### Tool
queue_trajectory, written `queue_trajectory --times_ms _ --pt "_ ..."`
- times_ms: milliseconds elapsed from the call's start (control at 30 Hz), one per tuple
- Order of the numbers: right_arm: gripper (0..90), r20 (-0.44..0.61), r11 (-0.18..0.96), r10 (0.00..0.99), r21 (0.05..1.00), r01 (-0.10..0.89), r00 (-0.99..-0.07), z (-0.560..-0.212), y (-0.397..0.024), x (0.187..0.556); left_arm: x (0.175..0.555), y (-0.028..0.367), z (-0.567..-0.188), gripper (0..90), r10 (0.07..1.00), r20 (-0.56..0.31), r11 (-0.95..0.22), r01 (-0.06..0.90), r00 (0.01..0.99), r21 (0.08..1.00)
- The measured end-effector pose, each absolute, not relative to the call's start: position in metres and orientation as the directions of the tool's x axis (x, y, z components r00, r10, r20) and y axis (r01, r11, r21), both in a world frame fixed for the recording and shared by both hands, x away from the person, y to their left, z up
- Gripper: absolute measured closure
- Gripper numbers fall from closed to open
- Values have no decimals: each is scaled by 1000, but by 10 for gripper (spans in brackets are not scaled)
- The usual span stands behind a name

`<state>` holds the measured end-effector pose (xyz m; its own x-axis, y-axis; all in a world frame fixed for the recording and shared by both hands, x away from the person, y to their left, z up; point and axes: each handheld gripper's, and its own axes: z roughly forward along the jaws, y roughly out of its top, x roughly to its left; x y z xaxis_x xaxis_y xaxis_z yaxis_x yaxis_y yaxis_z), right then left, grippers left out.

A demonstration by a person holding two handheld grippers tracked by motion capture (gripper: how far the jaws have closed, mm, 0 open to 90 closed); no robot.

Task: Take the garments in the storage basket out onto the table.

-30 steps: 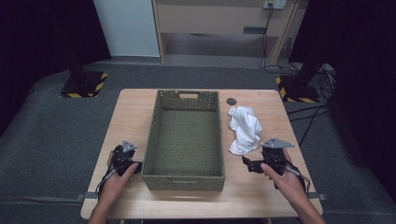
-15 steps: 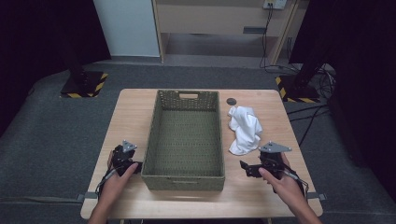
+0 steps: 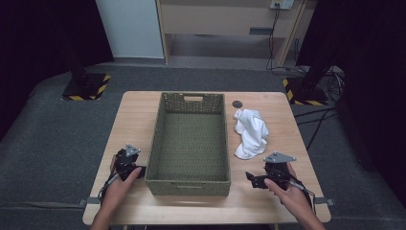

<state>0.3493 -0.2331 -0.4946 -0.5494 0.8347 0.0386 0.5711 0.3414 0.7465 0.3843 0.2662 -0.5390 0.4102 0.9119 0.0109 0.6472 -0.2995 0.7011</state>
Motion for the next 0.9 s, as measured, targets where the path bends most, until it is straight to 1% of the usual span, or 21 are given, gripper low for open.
queue_trajectory --times_ms 233,467,600,700,767,833,900 --pt "23 47 344 838 728 594 -543 -506 -233 346 384 266 -539 0 912 11 -299 647 410 701" --pt "27 67 361 836 681 637 -545 -525 -226 344 384 266 -539 0 912 11 -299 647 410 701" --pt "27 77 356 838 673 648 -540 -533 -221 345 384 266 -539 0 912 11 -299 647 410 701" --pt "5 53 364 842 678 639 -536 -537 -220 347 384 266 -539 0 912 11 -299 647 410 701" --pt "5 44 364 844 684 632 -535 -538 -219 349 384 266 -539 0 912 11 -299 647 410 701" --pt "3 9 385 844 687 617 -537 -540 -217 350 384 266 -539 0 912 11 -299 647 410 701" --pt "2 6 378 848 696 611 -531 -541 -216 350 384 266 -539 0 912 11 -299 647 410 701"
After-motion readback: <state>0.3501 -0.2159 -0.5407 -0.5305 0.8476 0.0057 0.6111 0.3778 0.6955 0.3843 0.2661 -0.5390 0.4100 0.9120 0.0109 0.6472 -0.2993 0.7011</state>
